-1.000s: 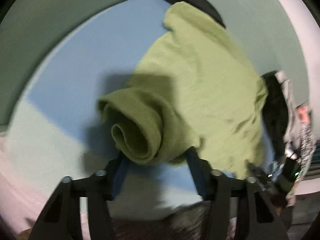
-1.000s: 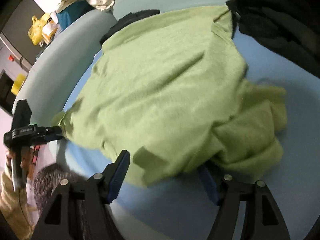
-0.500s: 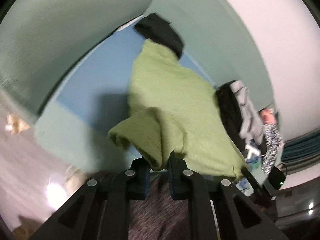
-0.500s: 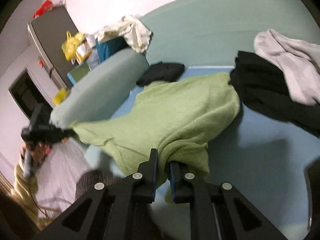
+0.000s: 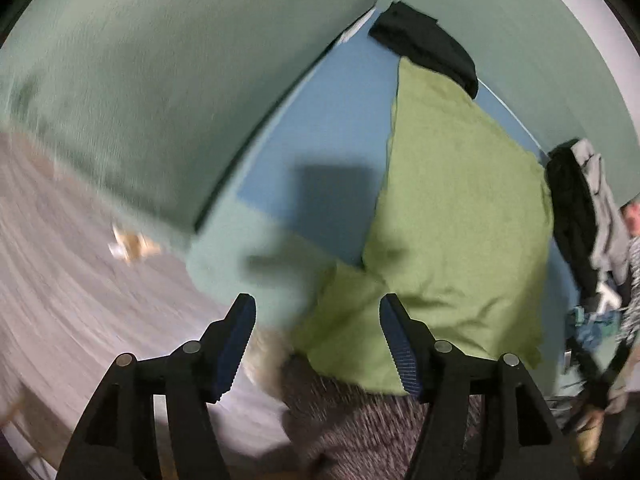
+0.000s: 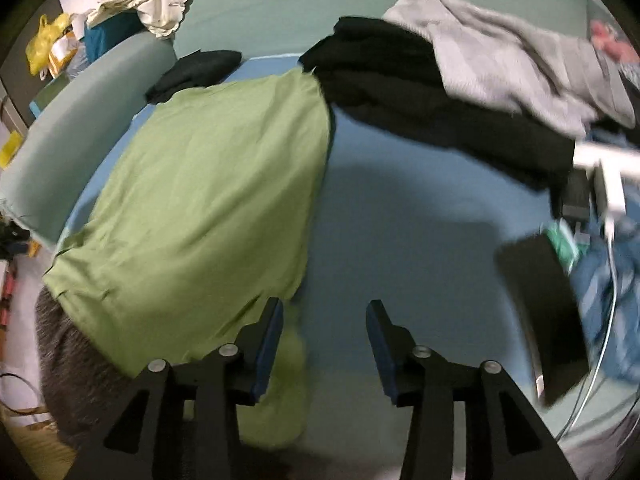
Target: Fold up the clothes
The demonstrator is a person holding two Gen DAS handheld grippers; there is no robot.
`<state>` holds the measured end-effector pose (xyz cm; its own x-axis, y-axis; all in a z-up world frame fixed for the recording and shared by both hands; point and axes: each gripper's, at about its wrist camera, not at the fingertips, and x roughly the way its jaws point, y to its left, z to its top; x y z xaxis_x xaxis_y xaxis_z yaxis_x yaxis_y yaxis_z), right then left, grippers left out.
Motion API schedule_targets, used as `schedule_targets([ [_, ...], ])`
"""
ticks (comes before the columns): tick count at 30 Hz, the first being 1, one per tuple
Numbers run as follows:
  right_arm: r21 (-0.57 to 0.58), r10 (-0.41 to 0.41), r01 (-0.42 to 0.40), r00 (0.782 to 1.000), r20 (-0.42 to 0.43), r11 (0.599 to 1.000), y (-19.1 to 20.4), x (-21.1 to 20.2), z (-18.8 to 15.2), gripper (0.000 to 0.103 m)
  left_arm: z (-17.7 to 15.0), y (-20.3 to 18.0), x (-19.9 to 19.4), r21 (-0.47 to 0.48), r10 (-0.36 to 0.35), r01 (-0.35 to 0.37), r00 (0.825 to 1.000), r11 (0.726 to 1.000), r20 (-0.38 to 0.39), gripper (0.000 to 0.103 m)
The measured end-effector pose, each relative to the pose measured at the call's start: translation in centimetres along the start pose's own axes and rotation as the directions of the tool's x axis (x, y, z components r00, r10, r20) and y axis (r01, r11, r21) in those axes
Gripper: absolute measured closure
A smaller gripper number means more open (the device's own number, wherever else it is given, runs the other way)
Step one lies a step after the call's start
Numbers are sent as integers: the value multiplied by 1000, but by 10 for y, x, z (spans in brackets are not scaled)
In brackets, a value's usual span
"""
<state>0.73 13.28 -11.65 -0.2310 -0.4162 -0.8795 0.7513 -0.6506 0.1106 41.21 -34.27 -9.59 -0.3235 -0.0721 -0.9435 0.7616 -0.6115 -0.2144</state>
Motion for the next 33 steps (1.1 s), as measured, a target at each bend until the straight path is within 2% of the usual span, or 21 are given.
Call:
schedule_targets([
  [2,-5,10,-10,1000,-14,1000,1,14,8,47,6,-11,13,59,18,-16,1000,998,-19,38],
  [4,-3,39,-39,998,-43,999,6,31,11,47,3,-21,36,92,42,-33,994,995,-96,38],
  [6,-11,79,-80,995,-66,997,15,39,0,47,-8,-26,51,95,-2,17,988,995,-157,38],
  [10,-3,151,-152,984,-95,988,24,33,-35,47,-35,-28,48,100,-85,107,975,989,-207,38],
  [14,3,217,-219,966,-140,976,39,27,-63,47,-51,-20,36,46,-116,127,974,991,-195,38],
  [16,47,267,-263,952,-148,964,43,31,-70,46,-53,-10,52,-57,-162,155,972,986,-172,38],
  [18,99,315,-303,937,-151,948,46,39,-74,39,-59,10,59,-196,-235,205,962,959,-142,38],
  [20,151,363,-341,920,-150,928,50,46,-77,35,-67,28,67,-327,-311,261,944,908,-111,38],
  [22,202,410,-378,900,-147,903,53,54,-81,34,-76,34,78,-403,-405,337,909,851,-95,38],
  [25,277,478,-429,868,-138,860,58,66,-87,27,-86,28,93,-473,-507,425,860,772,-55,38],
  [26,300,494,-439,859,-137,847,59,70,-88,27,-88,19,107,-484,-517,435,855,759,-44,38],
  [29,334,507,-444,852,-130,831,57,75,-90,27,-92,13,115,-505,-516,453,856,735,17,39],
  [30,349,515,-449,848,-124,823,55,76,-91,28,-93,12,118,-509,-512,453,859,732,27,52],
  [31,381,524,-448,842,-124,809,51,76,-95,35,-93,10,121,-512,-507,452,861,731,36,60],
  [33,433,553,-456,824,-127,778,46,75,-101,39,-94,7,123,-506,-509,462,859,728,51,72],
])
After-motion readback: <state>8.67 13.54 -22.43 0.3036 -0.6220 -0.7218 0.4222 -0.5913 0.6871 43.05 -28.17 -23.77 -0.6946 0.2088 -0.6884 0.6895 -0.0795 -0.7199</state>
